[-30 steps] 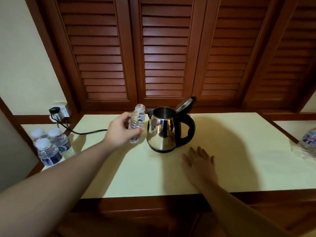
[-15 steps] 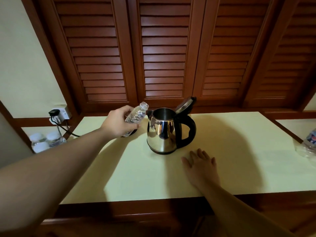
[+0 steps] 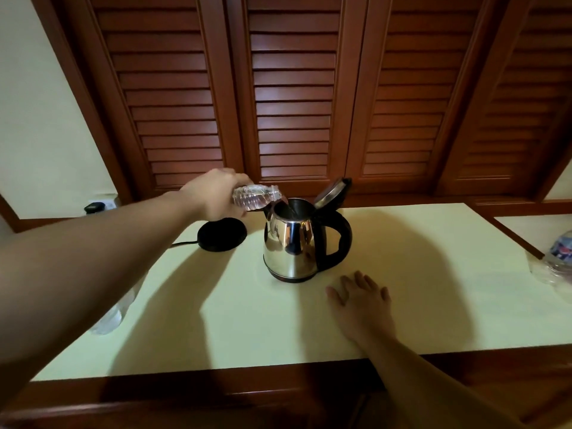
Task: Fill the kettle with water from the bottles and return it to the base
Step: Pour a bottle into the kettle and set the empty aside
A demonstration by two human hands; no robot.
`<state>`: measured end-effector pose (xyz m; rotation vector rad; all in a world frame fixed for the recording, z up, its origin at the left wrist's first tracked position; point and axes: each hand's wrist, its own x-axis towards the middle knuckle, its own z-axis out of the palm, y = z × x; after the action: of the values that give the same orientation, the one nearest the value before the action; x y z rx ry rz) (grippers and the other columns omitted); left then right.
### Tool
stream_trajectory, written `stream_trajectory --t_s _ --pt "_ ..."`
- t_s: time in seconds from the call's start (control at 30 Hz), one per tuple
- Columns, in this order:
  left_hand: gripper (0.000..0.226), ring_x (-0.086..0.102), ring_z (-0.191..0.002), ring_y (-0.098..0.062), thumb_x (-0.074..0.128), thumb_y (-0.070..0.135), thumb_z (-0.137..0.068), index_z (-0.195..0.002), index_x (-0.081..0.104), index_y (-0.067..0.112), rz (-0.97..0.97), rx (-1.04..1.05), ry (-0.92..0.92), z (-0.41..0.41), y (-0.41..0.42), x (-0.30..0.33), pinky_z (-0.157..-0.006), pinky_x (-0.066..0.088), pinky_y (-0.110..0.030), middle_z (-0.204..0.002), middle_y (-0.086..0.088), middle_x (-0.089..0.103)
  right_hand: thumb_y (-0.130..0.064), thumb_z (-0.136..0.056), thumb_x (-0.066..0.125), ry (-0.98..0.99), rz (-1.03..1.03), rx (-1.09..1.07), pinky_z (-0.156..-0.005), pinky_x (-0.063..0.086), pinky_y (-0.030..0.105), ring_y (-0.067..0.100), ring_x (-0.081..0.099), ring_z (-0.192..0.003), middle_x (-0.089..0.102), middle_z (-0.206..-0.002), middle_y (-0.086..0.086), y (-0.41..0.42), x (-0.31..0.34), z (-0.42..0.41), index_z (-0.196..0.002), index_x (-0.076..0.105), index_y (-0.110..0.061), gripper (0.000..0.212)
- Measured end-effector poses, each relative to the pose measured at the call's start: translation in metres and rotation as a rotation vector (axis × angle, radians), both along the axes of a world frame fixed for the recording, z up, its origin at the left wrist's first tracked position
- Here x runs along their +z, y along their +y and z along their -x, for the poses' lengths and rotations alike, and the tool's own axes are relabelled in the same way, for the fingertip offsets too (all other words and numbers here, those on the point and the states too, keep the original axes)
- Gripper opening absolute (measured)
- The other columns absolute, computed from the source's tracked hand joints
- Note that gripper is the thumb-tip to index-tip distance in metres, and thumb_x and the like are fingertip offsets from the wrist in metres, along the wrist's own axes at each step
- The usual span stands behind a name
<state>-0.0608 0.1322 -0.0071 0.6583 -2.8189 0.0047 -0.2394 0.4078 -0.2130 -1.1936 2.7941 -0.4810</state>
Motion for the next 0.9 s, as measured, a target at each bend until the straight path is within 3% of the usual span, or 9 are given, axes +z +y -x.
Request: stream_trajectory --t_s 0.17,0.33,0.57,0.9 --pt "0.056 0.056 -0.097 -0.019 0.086 0.039 -0.077 -0.127 0.064 0.029 0.057 -0.03 -0.068 0.001 -0.006 0.022 -0.082 0.043 -0.032 -0.105 0.002 0.06 -0.065 -0.101 0.025 -0.01 0.002 -0.006 -0.125 0.008 0.051 0.023 0.016 -0.156 0.026 -0.168 0.002 0.001 0.002 -0.001 -0.154 0.04 -0.03 0.065" --pt "0.059 0.053 -0.096 -0.016 0.087 0.042 -0.077 -0.129 0.063 0.031 0.09 -0.059 -0.104 0.004 -0.005 0.035 -0.084 0.045 -0.034 -0.101 0.007 0.055 -0.05 -0.105 0.019 -0.057 0.063 0.009 -0.126 0.01 0.051 0.023 0.018 -0.155 0.029 -0.166 0.004 0.004 0.005 0.0 -0.15 0.045 -0.03 0.056" --pt "0.061 0.049 -0.095 -0.015 0.087 0.044 -0.075 -0.129 0.064 0.032 0.145 -0.059 -0.163 0.008 0.0 0.035 -0.089 0.052 -0.04 -0.1 0.005 0.052 -0.056 -0.103 0.032 -0.09 0.093 -0.007 -0.125 0.011 0.049 0.021 0.021 -0.154 0.032 -0.165 0.0 0.005 0.007 0.001 -0.148 0.048 -0.033 0.053" --pt "0.062 0.058 -0.107 -0.025 0.086 0.048 -0.074 -0.129 0.063 0.035 0.17 -0.038 -0.22 0.007 0.007 0.043 -0.093 0.053 -0.046 -0.101 0.005 0.056 -0.059 -0.102 0.033 -0.082 0.1 -0.018 -0.125 0.01 0.047 0.02 0.021 -0.153 0.032 -0.165 -0.002 0.004 0.007 0.0 -0.148 0.049 -0.034 0.055"
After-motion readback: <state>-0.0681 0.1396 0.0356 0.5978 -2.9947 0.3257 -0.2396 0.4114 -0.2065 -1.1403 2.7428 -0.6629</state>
